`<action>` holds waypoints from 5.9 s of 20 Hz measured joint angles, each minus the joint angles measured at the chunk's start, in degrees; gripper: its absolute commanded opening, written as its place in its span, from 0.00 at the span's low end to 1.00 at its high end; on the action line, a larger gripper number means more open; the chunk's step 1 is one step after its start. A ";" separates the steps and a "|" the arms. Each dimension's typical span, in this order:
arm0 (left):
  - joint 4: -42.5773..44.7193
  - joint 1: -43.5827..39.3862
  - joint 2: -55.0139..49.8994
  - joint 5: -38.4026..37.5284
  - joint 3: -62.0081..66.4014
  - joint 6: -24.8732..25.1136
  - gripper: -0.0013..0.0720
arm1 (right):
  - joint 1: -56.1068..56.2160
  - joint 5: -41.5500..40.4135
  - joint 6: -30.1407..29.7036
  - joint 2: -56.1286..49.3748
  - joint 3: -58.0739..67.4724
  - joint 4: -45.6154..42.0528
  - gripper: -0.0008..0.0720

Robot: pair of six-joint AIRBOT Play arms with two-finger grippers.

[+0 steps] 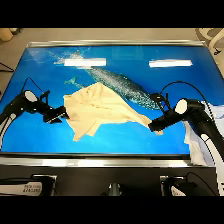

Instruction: Fold the shirts.

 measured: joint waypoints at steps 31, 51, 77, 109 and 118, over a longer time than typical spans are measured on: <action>9.57 0.17 46.56 14.69 49.29 3.19 0.06 | 0.04 10.05 5.60 23.69 58.47 -28.94 0.03; 5.66 -0.35 9.38 27.54 7.30 2.73 0.20 | 0.04 -31.56 24.94 -16.24 16.28 -10.88 0.38; -6.60 8.96 17.07 7.02 -25.33 11.76 0.15 | -14.01 8.00 -9.29 -15.58 23.82 2.64 0.85; -7.21 8.66 29.03 8.70 -7.41 17.55 0.06 | -14.88 7.21 -10.01 -22.40 31.23 12.61 0.03; -7.43 8.72 42.03 18.56 45.24 17.35 0.06 | -14.97 -15.34 -11.67 16.39 53.55 4.96 0.03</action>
